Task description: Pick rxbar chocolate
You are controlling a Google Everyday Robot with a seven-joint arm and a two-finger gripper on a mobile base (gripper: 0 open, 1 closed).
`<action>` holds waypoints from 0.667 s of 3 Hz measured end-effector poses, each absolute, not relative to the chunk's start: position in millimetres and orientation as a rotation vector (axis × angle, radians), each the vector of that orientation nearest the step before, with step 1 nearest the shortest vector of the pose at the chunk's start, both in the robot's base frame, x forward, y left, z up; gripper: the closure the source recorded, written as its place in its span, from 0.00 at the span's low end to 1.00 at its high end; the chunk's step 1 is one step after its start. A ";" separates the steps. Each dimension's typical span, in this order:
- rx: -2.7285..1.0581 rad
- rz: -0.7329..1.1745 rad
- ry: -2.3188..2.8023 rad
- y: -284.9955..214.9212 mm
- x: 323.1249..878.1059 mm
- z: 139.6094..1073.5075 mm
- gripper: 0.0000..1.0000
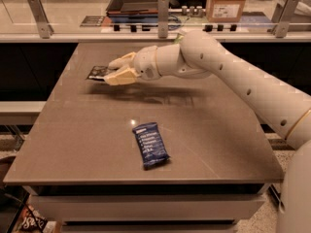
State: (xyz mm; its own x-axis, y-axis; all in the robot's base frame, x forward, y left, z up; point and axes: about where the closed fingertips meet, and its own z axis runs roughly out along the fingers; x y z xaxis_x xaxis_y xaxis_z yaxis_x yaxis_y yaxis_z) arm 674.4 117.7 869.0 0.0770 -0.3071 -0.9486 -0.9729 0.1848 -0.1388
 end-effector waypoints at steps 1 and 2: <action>-1.318 0.810 1.404 114.0 676.4 879.7 1.00; -1.330 0.790 1.376 112.0 676.5 893.0 1.00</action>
Offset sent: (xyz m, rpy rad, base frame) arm 0.0040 -0.0145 0.0419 0.0087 -0.0957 0.0089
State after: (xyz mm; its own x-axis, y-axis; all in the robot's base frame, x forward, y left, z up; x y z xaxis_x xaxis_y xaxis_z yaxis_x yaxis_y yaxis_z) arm 676.5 112.0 893.0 0.1316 -0.2965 -0.9459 -0.9663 0.1745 -0.1891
